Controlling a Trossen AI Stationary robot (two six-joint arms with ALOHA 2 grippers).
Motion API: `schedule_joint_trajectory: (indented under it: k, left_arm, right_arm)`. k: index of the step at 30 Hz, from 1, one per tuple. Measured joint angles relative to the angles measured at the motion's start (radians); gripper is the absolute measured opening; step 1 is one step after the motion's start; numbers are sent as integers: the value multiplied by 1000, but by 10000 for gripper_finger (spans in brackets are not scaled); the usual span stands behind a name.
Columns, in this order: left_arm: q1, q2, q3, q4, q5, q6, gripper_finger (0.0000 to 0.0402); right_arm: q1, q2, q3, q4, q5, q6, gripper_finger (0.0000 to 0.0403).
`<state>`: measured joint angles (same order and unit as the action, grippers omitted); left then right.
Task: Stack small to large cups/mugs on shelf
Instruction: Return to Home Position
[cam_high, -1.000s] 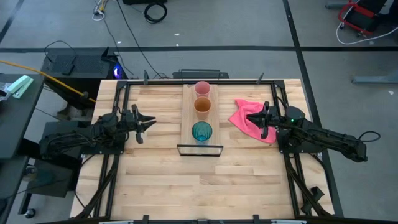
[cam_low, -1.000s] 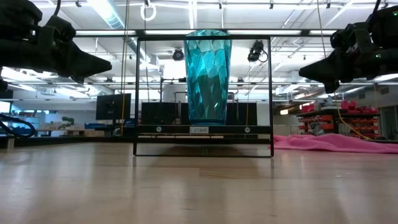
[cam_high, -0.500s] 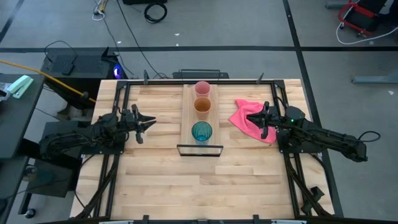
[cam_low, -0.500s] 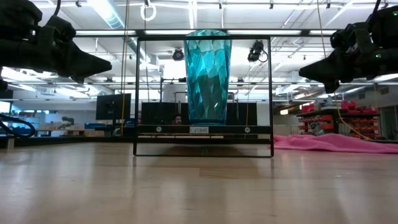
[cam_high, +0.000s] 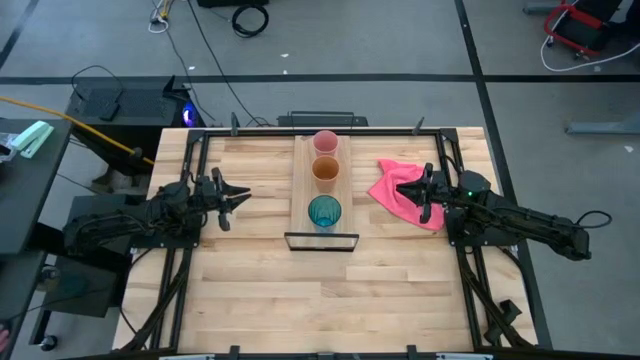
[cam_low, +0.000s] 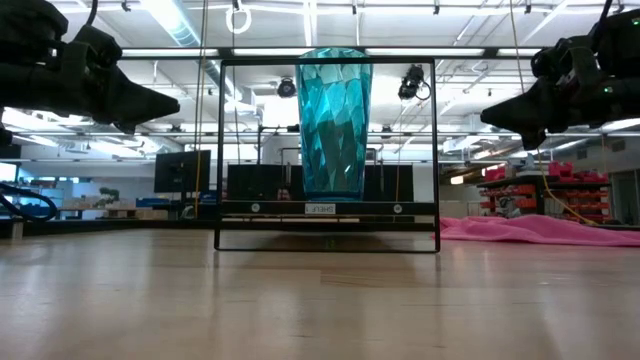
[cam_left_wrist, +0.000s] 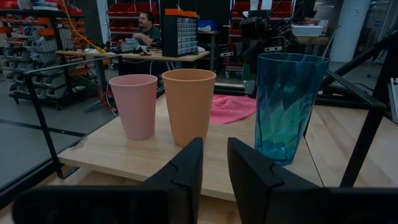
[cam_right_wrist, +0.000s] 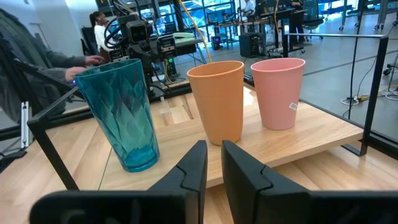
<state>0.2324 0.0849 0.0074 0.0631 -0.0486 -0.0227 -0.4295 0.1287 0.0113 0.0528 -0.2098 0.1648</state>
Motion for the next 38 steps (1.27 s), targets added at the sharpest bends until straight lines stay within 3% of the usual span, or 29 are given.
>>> schedule_joint_trajectory:
  k: [38]
  left_arm:
    - [0, 0, 0, 0, 0, 0, 80]
  right_arm:
    - [0, 0, 0, 0, 0, 0, 54]
